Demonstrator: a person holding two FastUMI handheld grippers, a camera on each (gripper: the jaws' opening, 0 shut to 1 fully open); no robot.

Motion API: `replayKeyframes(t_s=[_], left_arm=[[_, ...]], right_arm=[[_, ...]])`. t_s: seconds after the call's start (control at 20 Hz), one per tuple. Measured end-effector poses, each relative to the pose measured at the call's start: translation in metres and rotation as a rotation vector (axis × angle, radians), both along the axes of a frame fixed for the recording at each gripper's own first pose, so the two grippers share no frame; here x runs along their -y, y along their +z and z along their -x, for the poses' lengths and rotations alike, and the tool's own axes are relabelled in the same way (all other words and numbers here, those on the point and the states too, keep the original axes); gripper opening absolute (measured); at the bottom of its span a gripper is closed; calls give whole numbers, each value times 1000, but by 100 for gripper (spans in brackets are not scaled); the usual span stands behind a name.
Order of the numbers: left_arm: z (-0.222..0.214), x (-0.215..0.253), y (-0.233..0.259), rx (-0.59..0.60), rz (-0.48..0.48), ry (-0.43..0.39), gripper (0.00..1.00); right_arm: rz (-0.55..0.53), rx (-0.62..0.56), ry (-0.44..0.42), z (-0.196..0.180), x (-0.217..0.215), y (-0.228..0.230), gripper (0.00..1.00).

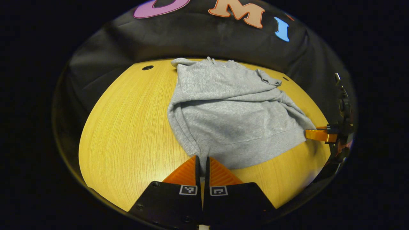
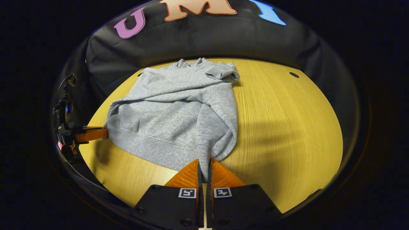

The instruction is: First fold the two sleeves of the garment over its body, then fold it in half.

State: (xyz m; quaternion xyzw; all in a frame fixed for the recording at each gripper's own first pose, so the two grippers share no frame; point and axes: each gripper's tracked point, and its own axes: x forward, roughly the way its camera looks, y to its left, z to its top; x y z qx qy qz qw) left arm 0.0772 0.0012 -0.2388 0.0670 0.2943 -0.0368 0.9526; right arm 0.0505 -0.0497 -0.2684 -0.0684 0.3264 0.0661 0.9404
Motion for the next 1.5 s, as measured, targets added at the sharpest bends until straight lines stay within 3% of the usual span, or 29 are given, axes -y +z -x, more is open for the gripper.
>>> replayKeyframes(t_s=[0.45, 0.9, 1.3, 1.5], left_arm=[[-26, 23, 69, 126, 178, -3, 0], [-82, 28, 122, 240, 205, 13, 0], [-166, 21, 127, 239, 235, 73, 0], [-199, 11, 101, 170, 195, 100, 0]], right_arm=[[-103, 84, -9, -22, -11, 56, 5], [-141, 179, -10, -86, -11, 113, 5], [-142, 174, -34, -171, -14, 106, 5], [-181, 113, -77, -202, -5, 81, 6]])
